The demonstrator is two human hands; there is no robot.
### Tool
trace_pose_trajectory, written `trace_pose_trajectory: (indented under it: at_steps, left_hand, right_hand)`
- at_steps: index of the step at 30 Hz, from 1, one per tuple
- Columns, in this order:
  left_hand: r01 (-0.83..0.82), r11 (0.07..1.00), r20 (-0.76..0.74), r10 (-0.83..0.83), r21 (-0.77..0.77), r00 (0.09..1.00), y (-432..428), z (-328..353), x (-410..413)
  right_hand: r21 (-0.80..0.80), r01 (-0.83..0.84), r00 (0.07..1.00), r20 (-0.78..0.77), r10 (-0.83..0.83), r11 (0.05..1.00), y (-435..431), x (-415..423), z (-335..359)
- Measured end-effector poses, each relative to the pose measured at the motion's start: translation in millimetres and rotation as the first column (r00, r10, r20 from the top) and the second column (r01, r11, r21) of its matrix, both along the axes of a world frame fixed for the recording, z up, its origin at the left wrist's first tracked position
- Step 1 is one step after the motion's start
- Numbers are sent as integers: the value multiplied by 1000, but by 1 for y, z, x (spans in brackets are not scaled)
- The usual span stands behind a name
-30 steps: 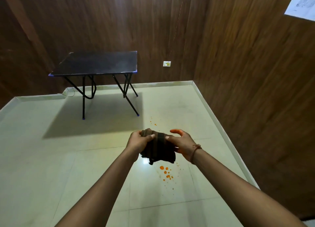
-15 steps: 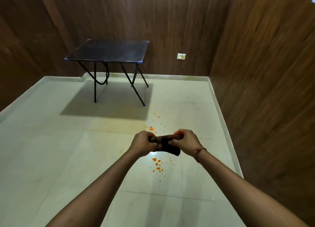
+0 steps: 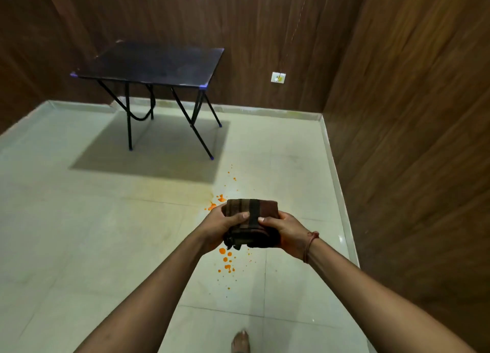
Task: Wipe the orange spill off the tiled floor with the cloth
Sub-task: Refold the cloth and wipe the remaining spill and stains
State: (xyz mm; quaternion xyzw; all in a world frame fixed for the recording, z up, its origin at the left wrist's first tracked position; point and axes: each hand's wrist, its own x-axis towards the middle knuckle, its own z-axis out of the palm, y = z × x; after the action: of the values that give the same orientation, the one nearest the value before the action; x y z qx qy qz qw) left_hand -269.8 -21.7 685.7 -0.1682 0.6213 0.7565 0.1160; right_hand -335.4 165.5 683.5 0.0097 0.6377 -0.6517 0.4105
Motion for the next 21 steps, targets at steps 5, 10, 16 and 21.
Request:
trace_pose_trajectory:
  at_steps: [5, 10, 16, 21]
  left_hand:
    - [94, 996, 118, -94, 8, 988, -2, -38, -39]
    - [-20, 927, 338, 156, -374, 928, -23, -134, -57]
    - [205, 707, 474, 206, -677, 856, -65, -396, -64]
    - [372, 526, 523, 171, -765, 835, -77, -589, -54]
  right_hand:
    - [124, -113, 993, 38, 109, 986, -3, -57, -31]
    - [391, -124, 986, -57, 158, 912, -34, -98, -138]
    - [660, -372, 824, -88, 560, 652, -67, -136, -407]
    - [726, -366, 673, -226, 704, 582, -106, -152, -590]
